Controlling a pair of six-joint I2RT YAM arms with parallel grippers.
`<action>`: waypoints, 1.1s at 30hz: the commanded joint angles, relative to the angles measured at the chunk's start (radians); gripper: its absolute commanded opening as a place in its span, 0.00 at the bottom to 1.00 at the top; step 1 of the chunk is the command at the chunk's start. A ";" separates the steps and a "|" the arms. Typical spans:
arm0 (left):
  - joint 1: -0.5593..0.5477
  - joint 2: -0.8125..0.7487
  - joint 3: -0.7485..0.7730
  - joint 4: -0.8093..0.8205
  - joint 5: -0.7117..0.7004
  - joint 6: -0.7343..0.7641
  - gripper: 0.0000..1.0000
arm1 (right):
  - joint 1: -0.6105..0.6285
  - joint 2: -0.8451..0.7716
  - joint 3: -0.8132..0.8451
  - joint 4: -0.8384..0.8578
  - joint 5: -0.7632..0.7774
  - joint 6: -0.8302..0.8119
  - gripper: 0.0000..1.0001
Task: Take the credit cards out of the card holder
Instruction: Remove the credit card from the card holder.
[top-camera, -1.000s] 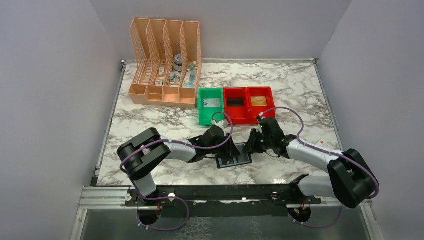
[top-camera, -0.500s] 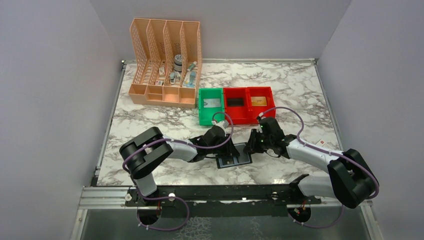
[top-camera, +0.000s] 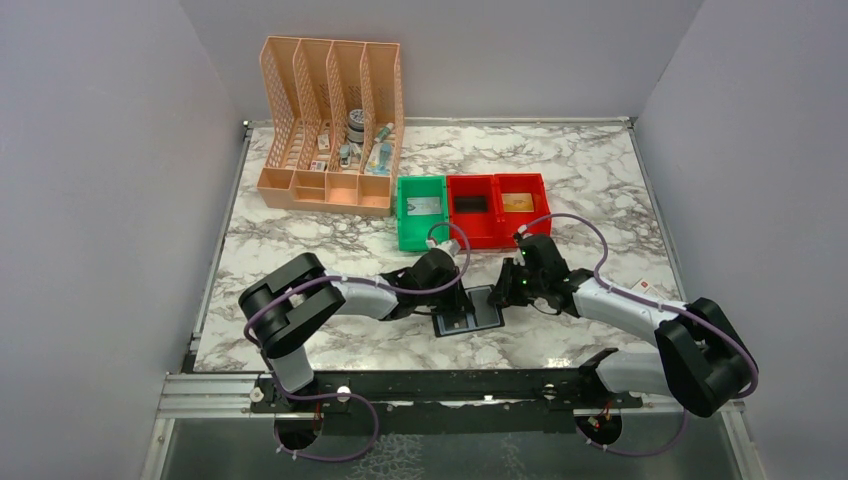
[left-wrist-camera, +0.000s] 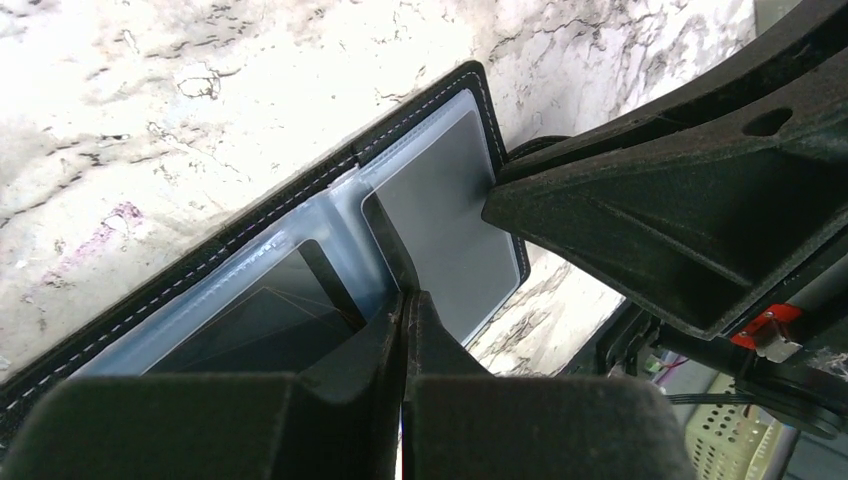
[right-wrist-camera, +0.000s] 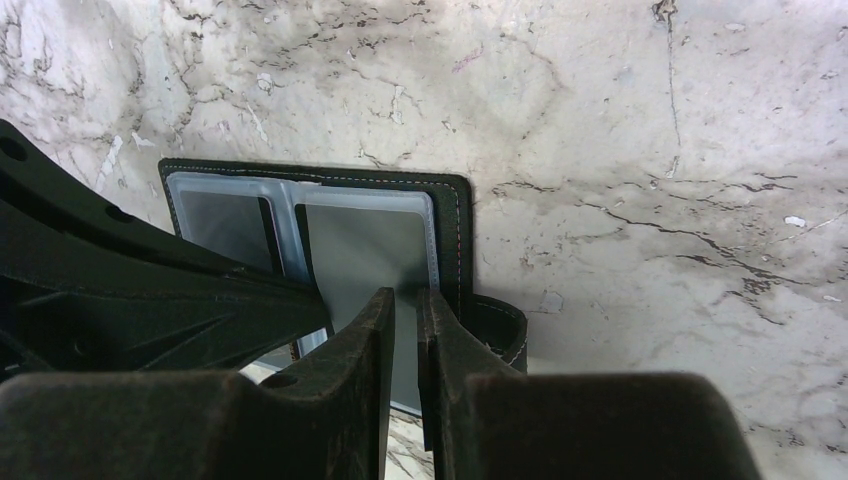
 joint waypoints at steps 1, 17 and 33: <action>-0.007 -0.010 0.072 -0.127 -0.071 0.080 0.00 | 0.000 -0.012 -0.029 -0.017 -0.006 0.008 0.15; -0.004 -0.057 0.108 -0.233 -0.086 0.164 0.00 | -0.001 -0.070 0.006 -0.033 -0.030 0.025 0.15; -0.003 -0.066 0.087 -0.190 -0.068 0.147 0.00 | -0.001 0.037 -0.026 0.006 -0.021 0.059 0.16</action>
